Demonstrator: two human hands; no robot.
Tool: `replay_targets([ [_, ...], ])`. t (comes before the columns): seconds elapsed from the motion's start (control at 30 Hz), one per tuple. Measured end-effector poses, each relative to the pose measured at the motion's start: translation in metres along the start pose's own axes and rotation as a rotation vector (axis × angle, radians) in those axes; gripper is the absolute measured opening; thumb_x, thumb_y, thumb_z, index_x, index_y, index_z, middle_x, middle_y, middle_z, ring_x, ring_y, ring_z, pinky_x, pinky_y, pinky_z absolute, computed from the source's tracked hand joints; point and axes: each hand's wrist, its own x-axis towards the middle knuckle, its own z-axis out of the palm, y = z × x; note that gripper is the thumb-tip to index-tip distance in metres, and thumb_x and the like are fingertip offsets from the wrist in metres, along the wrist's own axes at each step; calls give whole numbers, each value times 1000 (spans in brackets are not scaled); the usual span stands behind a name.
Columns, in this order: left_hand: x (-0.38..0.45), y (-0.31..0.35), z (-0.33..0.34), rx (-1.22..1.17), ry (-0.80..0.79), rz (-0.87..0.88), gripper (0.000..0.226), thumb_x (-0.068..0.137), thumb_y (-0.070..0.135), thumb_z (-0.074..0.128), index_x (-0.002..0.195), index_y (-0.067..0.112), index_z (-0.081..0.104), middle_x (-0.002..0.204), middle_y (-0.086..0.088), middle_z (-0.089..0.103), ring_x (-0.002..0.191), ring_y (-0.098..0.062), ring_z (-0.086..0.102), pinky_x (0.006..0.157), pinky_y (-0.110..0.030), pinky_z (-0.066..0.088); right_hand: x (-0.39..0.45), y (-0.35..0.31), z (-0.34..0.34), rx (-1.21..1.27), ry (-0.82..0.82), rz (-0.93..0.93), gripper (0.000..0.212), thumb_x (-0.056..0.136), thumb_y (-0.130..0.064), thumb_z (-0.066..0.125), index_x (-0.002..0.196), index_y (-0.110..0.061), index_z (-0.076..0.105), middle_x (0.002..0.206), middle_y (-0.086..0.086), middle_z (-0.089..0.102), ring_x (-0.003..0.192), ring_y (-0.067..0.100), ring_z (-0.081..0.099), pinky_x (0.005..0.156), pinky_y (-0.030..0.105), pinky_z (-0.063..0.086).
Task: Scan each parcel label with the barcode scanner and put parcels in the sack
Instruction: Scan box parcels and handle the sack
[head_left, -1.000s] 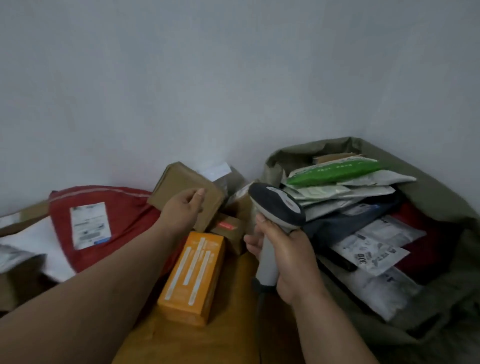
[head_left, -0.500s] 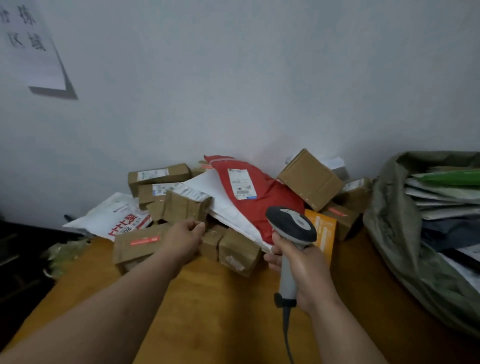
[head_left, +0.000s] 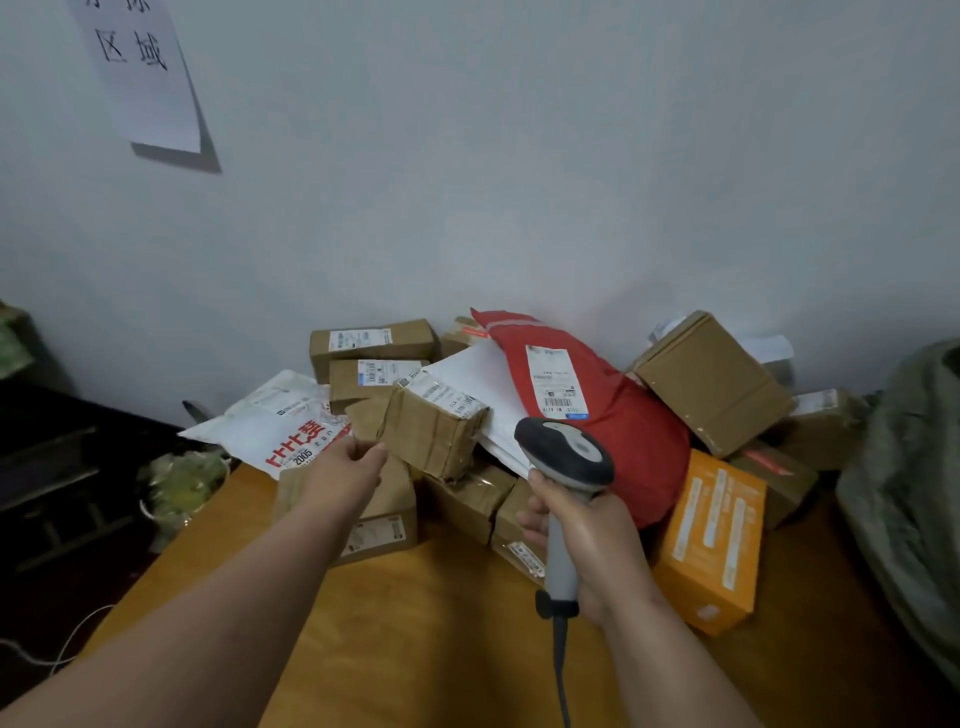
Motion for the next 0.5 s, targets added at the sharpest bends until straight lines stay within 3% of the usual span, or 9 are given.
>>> replay_targets([
  [0.07,14,3,-3,16,11,10,33,101,30,53,131,18,57,116,-5,63,102,-23,61,89,-42,53,13,3,11,25,-4,30,24,84,-28,78,84,-5,74,70,6,70,66,19,66,64,33,53],
  [0.17,37,12,-3,-1,11,14,40,101,32,52,138,18,51,129,-6,59,110,-23,58,90,-40,52,29,5,28,14,14,48,27,83,-31,78,90,-5,75,80,8,74,72,20,69,65,30,53],
  [0.23,56,21,-1,-31,-5,25,40,101,34,52,138,18,52,133,-5,57,110,-21,56,78,-30,49,38,4,41,-2,39,47,28,83,-32,79,97,-9,74,89,8,76,84,22,72,68,31,57],
  [0.3,76,29,1,-40,-37,0,44,102,36,52,142,18,50,140,-6,54,117,-22,53,67,-23,44,48,2,56,-12,73,34,22,82,-33,79,95,-16,74,91,5,76,92,25,71,82,42,59],
  [0.37,95,33,3,-33,-93,-41,49,102,40,50,147,20,45,146,-6,47,128,-27,48,74,-28,45,58,0,72,9,92,10,16,83,-30,79,95,-25,72,92,-2,76,96,22,69,93,45,56],
  [0.5,122,31,5,-37,-241,-93,52,102,47,46,148,25,43,146,-2,42,136,-31,39,89,-39,40,75,1,99,43,148,14,20,83,-32,78,101,-26,72,93,-5,75,97,20,67,92,42,53],
])
